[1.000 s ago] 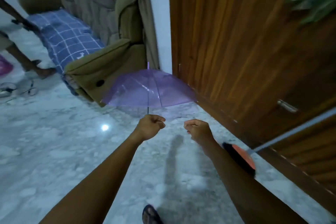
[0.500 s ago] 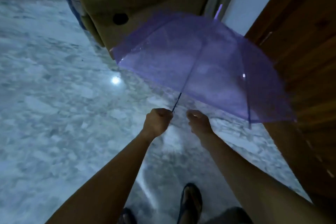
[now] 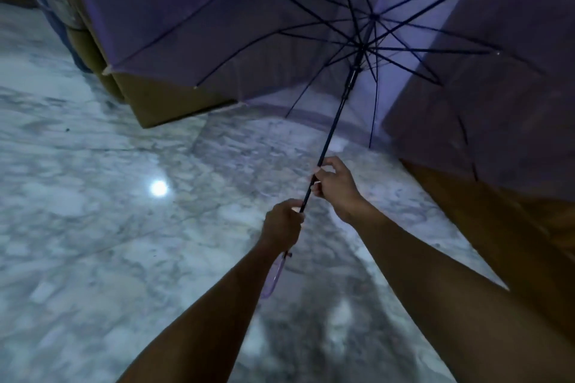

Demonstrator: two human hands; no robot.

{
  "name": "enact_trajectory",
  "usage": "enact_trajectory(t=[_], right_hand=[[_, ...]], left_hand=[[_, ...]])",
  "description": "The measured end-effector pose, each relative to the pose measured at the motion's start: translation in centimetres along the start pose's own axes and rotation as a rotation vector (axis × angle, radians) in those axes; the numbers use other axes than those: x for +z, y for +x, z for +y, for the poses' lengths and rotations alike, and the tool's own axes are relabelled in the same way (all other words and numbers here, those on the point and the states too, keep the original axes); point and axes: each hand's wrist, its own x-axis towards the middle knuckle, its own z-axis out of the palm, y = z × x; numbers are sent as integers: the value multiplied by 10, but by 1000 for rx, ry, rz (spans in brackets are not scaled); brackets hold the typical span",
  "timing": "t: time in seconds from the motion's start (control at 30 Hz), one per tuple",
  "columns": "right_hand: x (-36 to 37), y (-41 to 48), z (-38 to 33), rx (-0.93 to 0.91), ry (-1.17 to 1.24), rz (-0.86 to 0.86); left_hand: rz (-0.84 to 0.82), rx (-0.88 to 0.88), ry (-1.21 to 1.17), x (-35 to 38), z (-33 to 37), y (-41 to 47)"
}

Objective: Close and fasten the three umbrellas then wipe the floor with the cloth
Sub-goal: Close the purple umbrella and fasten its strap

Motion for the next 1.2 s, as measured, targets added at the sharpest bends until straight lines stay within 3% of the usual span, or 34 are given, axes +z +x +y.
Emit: enact_trajectory(t=[0.13,0.33,0.63,0.93,1.07,1.2], right_hand=[[-27,-71,-81,24,-15,-21],[-87,-177,-258,136,22,42],[-159,-349,-499,45,281,275],[-192,-575,-634,-177,448,783],[-221,-691,-673,-350,570,1050],[-248,-808,-702,-443,601,1160]], left_hand=[[-80,3,-218,-41,76,-83],[-65,12,-167,-126,268,-196],[-324,25,-198,-259,523,-304],[-657,487,-231,-340,639,-455],[-866,536,-291,-353,668,-530],[-1063,534,-354,-354,698,-613]])
